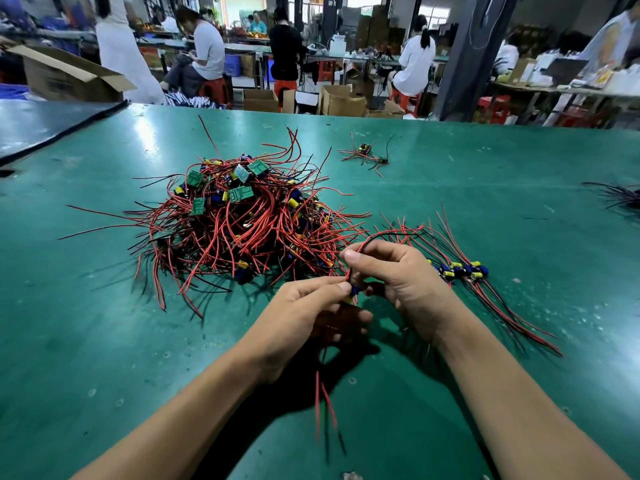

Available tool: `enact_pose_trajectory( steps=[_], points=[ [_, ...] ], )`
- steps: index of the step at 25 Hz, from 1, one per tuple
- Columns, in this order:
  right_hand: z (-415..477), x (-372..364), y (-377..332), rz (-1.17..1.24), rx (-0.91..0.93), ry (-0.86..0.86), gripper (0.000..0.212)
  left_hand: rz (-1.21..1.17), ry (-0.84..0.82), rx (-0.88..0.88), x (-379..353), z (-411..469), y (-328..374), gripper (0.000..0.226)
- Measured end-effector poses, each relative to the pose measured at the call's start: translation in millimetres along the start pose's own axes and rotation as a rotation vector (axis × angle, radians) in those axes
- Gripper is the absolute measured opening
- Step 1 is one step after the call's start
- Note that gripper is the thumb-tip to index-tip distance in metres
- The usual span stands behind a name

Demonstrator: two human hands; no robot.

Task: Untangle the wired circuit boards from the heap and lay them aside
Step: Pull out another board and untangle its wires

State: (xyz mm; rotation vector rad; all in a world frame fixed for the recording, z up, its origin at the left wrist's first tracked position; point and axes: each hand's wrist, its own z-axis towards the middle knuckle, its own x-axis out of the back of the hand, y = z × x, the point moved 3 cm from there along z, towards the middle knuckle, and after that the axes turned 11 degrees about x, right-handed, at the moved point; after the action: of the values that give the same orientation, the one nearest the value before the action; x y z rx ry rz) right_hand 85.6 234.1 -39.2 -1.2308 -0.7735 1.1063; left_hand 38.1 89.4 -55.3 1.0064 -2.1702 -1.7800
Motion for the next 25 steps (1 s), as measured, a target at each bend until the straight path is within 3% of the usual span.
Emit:
enact_pose_trajectory(
  steps=[3,11,17,25],
  points=[
    [0,3,-1,-0.03,0.01,0.023,0.032,0.019,0.018,-0.012,1,1,-2,0.023],
    [-5,-6,0,0.028,-0.101,-0.089,0.024,0.058,0.126,-0.107,4,2,-4,0.021],
    [-6,-12,3,-0.09,-0.015,-0.104,0.025,0.071,0.177,-0.193,6,4,-2,0.018],
    [-6,-20,3,-0.443,0.196,-0.048,0.009,0.001,0.196,-0.099,10,7,-3,0.022]
  ],
)
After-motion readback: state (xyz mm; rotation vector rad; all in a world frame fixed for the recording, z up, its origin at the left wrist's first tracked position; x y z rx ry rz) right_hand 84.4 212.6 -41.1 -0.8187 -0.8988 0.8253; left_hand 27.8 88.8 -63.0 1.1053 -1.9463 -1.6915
